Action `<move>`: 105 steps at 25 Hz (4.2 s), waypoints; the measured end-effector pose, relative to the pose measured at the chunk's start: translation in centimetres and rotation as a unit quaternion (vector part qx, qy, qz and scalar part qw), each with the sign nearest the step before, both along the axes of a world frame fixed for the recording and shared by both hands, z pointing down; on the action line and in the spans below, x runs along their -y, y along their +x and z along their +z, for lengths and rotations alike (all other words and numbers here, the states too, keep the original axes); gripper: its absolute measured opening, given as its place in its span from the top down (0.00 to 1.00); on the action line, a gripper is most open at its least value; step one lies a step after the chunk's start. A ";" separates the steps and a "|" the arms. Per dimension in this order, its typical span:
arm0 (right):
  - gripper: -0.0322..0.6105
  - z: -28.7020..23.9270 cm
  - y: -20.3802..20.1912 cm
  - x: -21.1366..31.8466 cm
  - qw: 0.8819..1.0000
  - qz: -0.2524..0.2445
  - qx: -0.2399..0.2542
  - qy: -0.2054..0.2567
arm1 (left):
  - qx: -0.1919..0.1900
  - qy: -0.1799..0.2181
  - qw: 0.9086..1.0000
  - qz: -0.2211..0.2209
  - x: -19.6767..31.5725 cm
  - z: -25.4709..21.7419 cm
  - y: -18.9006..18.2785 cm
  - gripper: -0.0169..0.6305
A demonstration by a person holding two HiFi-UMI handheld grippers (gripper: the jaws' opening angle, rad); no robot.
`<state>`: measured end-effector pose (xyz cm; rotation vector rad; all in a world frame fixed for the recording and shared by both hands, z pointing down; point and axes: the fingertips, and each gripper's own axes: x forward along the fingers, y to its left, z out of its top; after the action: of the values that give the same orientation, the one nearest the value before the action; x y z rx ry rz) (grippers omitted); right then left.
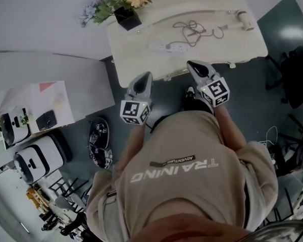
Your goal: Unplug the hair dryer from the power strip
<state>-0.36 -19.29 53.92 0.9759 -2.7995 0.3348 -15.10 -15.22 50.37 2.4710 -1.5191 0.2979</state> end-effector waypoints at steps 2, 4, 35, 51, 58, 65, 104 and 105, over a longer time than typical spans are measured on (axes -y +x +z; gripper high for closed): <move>0.95 0.2 0.3 2.1 1.000 -0.004 0.009 -0.007 | 0.001 -0.005 1.000 -0.013 1.5 0.2 0.0 0.96; 0.95 0.3 0.5 3.9 1.000 -0.016 0.008 -0.007 | -0.001 -0.011 1.000 -0.022 3.0 0.7 0.4 0.96; 0.95 4.6 -7.7 11.4 0.990 0.026 -0.134 -0.035 | 0.020 -0.046 0.978 0.201 14.7 10.0 -3.6 0.96; 0.95 13.6 -4.9 11.5 0.970 -0.022 -0.213 -0.114 | 0.100 -0.090 0.959 0.250 15.4 16.1 3.0 0.96; 0.95 16.7 -4.8 12.1 0.963 -0.066 -0.239 -0.103 | 0.133 -0.103 0.953 0.251 16.6 17.9 4.2 0.96; 0.95 18.4 -3.4 11.8 0.956 -0.065 -0.254 -0.132 | 0.165 -0.122 0.944 0.257 16.9 19.6 5.5 0.82; 0.95 18.9 -4.5 12.0 0.946 -0.119 -0.244 -0.175 | 0.208 -0.139 0.929 0.271 17.4 20.8 5.5 0.88; 0.95 18.9 -4.5 12.0 0.947 -0.118 -0.243 -0.175 | 0.209 -0.138 0.929 0.272 17.5 20.7 5.6 0.88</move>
<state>-4.84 -31.32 72.84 0.5436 -2.2687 0.4647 -9.50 -32.71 71.04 2.6437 -0.7804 1.1089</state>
